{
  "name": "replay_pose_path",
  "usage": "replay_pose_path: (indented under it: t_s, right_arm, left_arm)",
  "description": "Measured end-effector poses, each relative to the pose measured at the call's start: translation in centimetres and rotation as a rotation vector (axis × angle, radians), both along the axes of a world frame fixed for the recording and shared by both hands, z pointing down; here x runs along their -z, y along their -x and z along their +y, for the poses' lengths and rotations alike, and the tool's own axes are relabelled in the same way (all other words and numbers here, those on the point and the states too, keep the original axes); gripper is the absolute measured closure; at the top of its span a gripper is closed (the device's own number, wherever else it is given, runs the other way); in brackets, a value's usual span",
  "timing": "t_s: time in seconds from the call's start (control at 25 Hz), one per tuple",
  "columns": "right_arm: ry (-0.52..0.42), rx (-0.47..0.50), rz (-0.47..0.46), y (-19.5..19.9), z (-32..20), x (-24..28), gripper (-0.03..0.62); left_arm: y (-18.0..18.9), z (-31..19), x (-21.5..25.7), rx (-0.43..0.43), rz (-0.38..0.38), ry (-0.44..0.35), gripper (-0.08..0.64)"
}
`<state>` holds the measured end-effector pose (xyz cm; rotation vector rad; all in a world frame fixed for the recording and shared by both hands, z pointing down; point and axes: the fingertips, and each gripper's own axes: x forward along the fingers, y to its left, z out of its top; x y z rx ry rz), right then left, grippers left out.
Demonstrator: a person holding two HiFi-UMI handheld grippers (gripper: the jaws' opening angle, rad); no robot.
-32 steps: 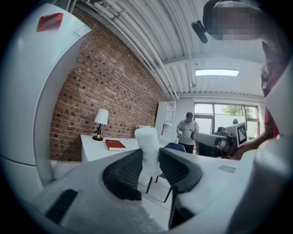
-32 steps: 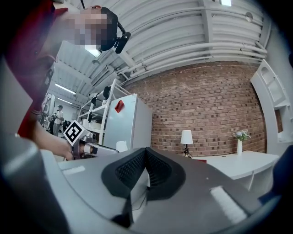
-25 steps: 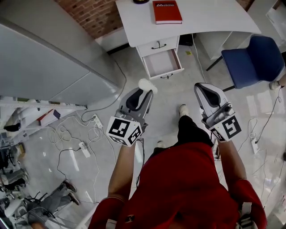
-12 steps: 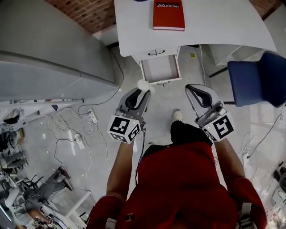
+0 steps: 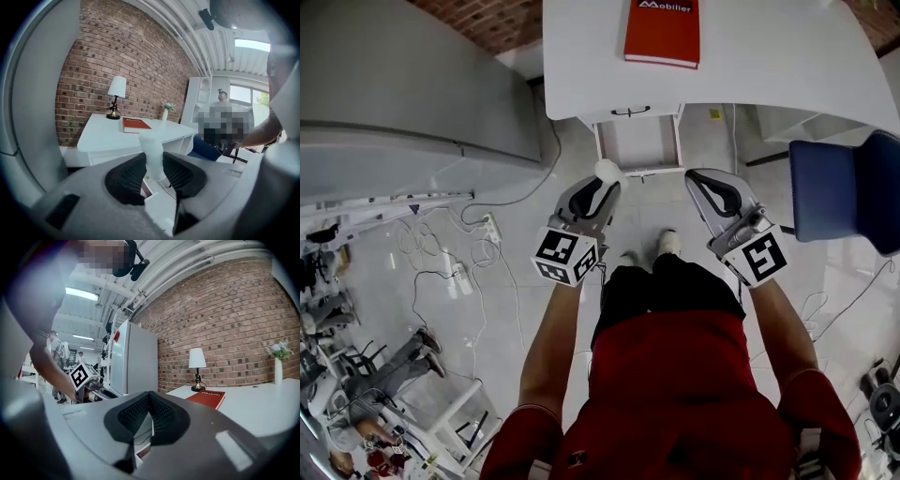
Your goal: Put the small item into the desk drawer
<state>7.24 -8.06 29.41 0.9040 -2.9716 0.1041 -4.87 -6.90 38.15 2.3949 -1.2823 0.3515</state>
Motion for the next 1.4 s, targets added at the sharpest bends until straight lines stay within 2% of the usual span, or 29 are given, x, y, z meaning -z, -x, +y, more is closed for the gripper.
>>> replay_pose_path:
  t_s: [0.28,0.68,1.04,1.4]
  right_arm:
    - [0.060,0.002,0.079,0.2,-1.3,-5.2,0.580]
    - [0.121,-0.019,0.101,1.4,-4.5,-13.5,0.580]
    - [0.167,0.037,0.157,3.1,-6.1,-20.0,0.580]
    - [0.136,0.051,0.177,4.3,-7.2,-23.3,0.580]
  left_arm:
    - [1.6,-2.5,-6.2,0.001,0.012,0.114,0.437]
    - [3.1,-7.5,-18.4,-0.010,-0.015,0.275,0.437]
    - [3.8,-9.4,-26.4,-0.043,-0.036,0.403,0.437]
    - [5.3,-11.0,-31.7,-0.091,-0.118,0.520,0.437]
